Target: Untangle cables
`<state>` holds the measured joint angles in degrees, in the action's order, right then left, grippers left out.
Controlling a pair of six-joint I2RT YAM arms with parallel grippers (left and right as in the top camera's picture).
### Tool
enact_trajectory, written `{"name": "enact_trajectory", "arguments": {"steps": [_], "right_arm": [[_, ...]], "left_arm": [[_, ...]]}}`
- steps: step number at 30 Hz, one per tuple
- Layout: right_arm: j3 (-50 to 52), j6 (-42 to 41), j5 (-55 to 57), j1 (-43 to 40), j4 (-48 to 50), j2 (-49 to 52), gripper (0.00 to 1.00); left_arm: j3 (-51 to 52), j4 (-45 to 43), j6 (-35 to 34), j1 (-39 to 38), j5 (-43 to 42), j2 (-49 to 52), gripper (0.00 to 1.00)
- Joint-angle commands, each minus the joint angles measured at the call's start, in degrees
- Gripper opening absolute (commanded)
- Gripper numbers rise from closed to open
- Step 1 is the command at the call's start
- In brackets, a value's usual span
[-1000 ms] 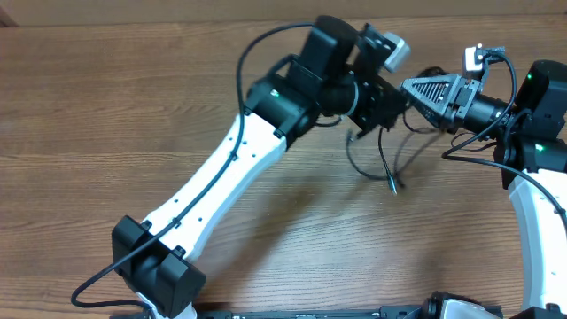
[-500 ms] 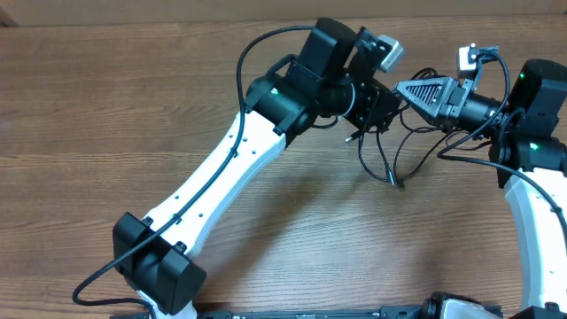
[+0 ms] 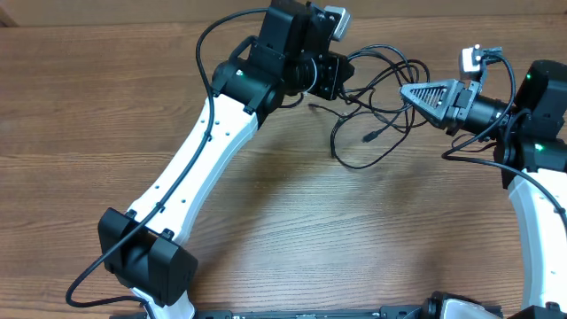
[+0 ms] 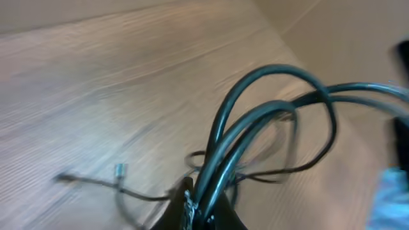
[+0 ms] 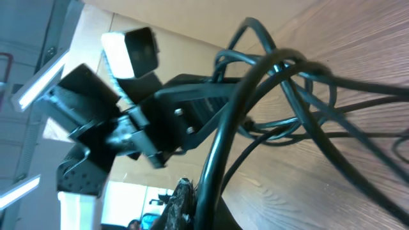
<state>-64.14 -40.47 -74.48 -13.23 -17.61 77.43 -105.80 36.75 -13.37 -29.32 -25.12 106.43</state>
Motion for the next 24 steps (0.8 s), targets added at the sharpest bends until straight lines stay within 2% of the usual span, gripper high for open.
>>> {"name": "enact_trajectory", "arguments": {"steps": [1,5,9,10,11,12,13,14,15,16,20,24], "right_arm": [[-0.42,-0.24,-5.73,-2.67,0.26,-0.85,0.04],[-0.42,-0.24,-9.57,-5.9,0.28,-0.85,0.04],[-0.42,-0.28,-9.64,-7.67,0.28,-0.85,0.04],[-0.42,-0.26,-9.64,-7.93,0.28,-0.85,0.08],[-0.42,-0.26,-9.64,-8.13,0.28,-0.85,0.21],[-0.42,-0.24,-9.64,-8.17,0.26,-0.85,0.4],[-0.42,-0.22,-9.57,-8.17,0.28,-0.85,0.65],[-0.42,-0.22,-9.38,-8.17,0.28,-0.85,0.79],[-0.42,-0.17,-8.76,-8.17,0.28,-0.85,0.99],[-0.42,-0.2,-8.26,-8.17,0.28,-0.85,1.0],[-0.42,-0.2,-7.15,-7.85,0.26,-0.85,1.0],[-0.42,-0.15,-2.67,-6.67,-1.77,-0.85,1.0]], "left_arm": [[-0.46,2.12,10.43,1.79,11.47,-0.37,0.04],[-0.46,3.41,17.84,2.43,24.13,-0.37,0.04],[-0.44,3.72,22.56,2.4,24.57,-0.37,0.04],[-0.46,3.98,23.3,2.4,24.5,-0.37,0.04],[-0.46,4.2,23.43,2.4,24.37,-0.37,0.04],[-0.46,4.5,23.41,2.4,23.1,-0.39,0.04],[-0.46,4.76,23.41,2.38,20.09,-0.48,0.04],[-0.48,4.85,23.41,2.29,17.99,-0.5,0.04],[-0.5,4.96,22.88,2.29,15.21,-0.63,0.04],[-0.5,4.98,21.64,2.29,14.1,-0.81,0.04],[-0.96,4.96,9.35,2.29,9.2,-3.21,0.04],[-1.81,2.97,7.63,2.27,-1.05,-6.86,0.04]]}}
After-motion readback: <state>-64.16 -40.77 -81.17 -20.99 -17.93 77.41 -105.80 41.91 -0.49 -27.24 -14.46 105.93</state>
